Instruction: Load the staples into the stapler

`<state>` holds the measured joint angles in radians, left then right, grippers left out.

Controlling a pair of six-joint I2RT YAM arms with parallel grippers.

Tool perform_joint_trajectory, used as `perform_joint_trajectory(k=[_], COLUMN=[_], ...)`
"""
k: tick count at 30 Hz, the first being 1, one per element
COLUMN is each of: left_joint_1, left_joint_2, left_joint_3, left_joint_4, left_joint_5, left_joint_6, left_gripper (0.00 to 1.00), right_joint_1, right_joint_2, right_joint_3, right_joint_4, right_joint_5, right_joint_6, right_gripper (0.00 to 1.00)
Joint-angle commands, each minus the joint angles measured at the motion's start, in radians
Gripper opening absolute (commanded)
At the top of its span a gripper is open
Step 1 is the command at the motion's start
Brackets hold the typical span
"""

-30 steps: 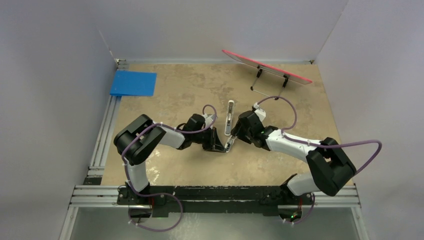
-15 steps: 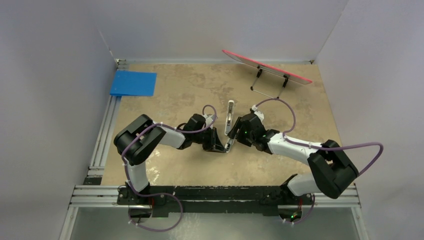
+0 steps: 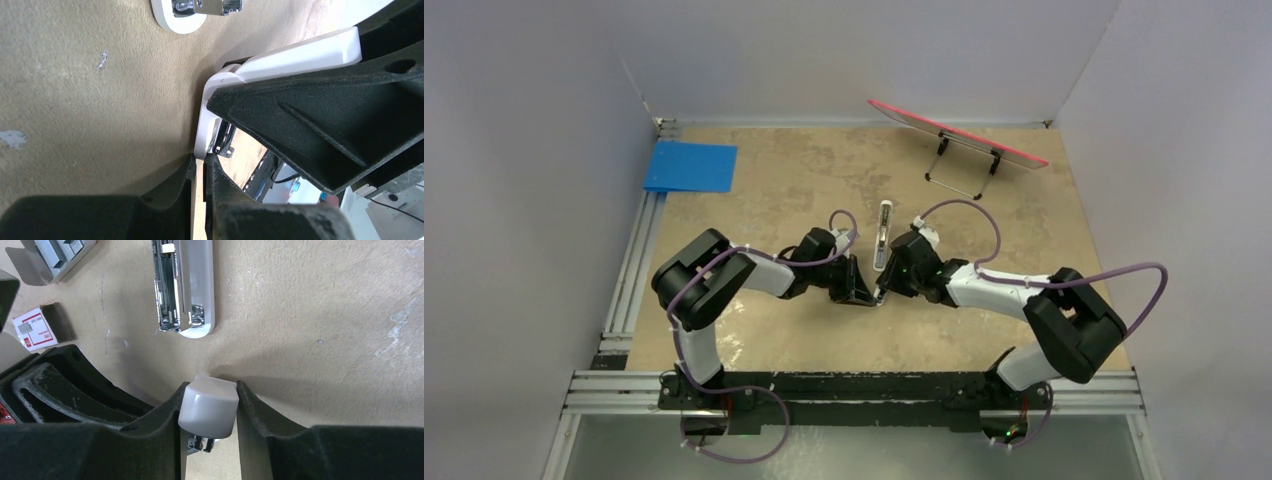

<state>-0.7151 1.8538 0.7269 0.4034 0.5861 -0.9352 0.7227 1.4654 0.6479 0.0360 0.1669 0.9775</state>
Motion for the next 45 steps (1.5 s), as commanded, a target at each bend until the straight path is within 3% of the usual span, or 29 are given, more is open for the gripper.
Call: perform_joint_trajectory(k=[1,3,9,15,22,27,35,41,45], left_joint_1=[-0.006,-0.006,-0.006,-0.005,-0.001,-0.001,-0.001,-0.001,-0.001], left_joint_2=[-0.004,-0.022,-0.192,-0.442,-0.575,-0.685,-0.868,-0.917,-0.9], left_joint_3=[-0.007,-0.009,-0.078,-0.102,0.161,0.179,0.17,0.171,0.203], left_joint_4=[-0.054,-0.064,-0.093,-0.234,-0.529,-0.594,-0.676,-0.719,-0.738], left_joint_5=[-0.066,-0.078,-0.184,-0.417,-0.653,-0.745,-0.685,-0.655,-0.661], left_joint_6=[0.013,0.013,0.015,0.084,0.26,0.315,0.274,0.275,0.296], left_gripper=[0.02,0.1,0.38,0.5,0.54,0.54,0.55,0.57,0.58], right_joint_1=[0.014,0.015,0.003,-0.036,-0.094,-0.118,-0.125,-0.125,-0.125], right_joint_2=[0.009,0.012,-0.006,-0.005,0.032,0.066,0.118,0.031,-0.029], right_joint_3=[0.053,0.072,0.133,0.129,0.155,0.161,0.188,0.193,0.235], right_joint_4=[-0.082,-0.115,-0.251,-0.243,-0.219,-0.156,-0.156,-0.21,-0.247], right_joint_5=[0.054,0.08,0.147,0.192,0.236,0.227,0.23,0.203,0.184], right_joint_6=[0.0,0.0,-0.053,-0.145,-0.233,-0.291,-0.282,-0.246,-0.256], right_gripper=[0.3,0.24,0.23,0.24,0.26,0.31,0.37,0.6,0.64])
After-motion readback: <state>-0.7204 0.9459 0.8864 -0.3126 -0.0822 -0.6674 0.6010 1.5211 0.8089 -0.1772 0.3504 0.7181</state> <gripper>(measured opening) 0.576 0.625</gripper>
